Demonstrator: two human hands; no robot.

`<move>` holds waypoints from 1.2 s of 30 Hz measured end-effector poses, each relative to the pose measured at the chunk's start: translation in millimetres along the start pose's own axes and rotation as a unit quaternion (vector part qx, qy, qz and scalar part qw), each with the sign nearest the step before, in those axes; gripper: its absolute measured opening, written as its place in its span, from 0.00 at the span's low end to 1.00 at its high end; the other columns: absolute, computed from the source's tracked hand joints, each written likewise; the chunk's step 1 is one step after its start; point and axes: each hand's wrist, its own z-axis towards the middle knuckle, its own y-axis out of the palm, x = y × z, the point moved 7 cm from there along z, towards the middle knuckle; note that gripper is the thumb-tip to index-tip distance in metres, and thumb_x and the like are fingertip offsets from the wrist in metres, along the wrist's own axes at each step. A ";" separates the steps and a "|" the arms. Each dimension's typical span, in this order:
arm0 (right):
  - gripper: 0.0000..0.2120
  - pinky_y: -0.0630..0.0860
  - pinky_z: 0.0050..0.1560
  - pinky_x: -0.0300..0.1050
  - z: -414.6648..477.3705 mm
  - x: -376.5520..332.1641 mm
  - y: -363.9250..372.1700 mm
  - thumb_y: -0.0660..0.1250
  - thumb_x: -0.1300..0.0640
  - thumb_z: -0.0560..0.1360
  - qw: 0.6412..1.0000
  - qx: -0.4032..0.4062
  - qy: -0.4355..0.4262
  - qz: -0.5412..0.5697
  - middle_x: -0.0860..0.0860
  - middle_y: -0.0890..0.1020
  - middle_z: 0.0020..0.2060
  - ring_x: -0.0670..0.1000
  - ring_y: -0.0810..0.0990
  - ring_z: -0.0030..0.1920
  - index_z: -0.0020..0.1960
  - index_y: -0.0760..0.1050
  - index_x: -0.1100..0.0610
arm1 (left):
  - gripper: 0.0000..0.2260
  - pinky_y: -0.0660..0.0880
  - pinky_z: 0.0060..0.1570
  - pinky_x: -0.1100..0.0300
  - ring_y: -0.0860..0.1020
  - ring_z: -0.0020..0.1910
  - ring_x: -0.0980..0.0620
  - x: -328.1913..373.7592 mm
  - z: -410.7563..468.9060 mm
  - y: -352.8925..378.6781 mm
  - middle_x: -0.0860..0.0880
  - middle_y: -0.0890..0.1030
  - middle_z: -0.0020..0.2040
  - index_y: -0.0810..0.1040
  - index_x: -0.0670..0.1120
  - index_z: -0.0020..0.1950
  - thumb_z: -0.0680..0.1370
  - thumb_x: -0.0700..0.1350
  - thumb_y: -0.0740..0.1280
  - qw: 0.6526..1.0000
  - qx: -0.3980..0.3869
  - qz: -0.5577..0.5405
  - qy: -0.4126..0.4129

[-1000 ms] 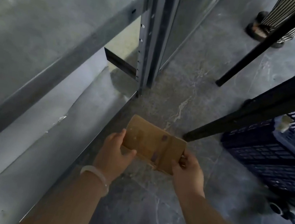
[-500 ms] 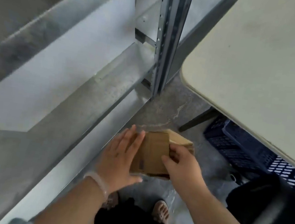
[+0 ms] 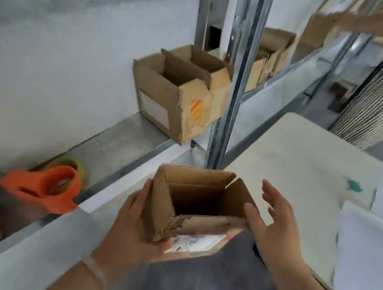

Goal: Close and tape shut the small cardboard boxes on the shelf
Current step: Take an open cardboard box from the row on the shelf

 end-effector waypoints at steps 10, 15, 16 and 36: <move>0.22 0.77 0.63 0.54 8.7 -63.9 29.6 0.68 0.40 0.72 0.965 -0.177 0.031 0.192 0.43 0.84 0.53 0.46 0.83 0.54 0.64 0.73 0.43 | 0.47 0.67 0.67 0.61 0.67 0.68 0.64 57.7 26.0 -82.5 0.73 0.65 0.65 0.53 0.78 0.70 0.59 0.65 0.78 0.995 0.039 -0.096 0.016; 0.21 0.75 0.41 0.25 14.7 -95.2 67.3 0.68 0.51 0.76 0.968 -0.183 -0.029 0.168 0.29 0.81 0.50 0.32 0.79 0.49 0.63 0.66 0.33 | 0.20 0.79 0.55 0.58 0.79 0.57 0.59 44.7 63.8 -111.3 0.61 0.81 0.54 0.72 0.63 0.65 0.78 0.44 0.70 0.994 0.013 -0.098 -0.049; 0.24 0.74 0.39 0.24 17.7 -96.1 77.7 0.68 0.55 0.77 0.969 -0.183 -0.034 0.162 0.30 0.80 0.52 0.32 0.79 0.50 0.64 0.65 0.34 | 0.14 0.80 0.54 0.56 0.80 0.55 0.58 38.1 72.1 -117.7 0.59 0.82 0.52 0.74 0.61 0.60 0.78 0.46 0.69 0.995 0.037 -0.077 -0.059; 0.46 0.80 0.57 0.48 56.4 -109.2 210.7 0.78 0.54 0.69 0.998 -0.062 -0.001 0.009 0.42 0.69 0.65 0.45 0.75 0.59 0.76 0.54 0.41 | 0.23 0.74 0.58 0.71 0.75 0.59 0.58 -17.1 112.9 -121.4 0.58 0.76 0.62 0.58 0.64 0.74 0.82 0.49 0.62 0.988 0.001 -0.092 -0.126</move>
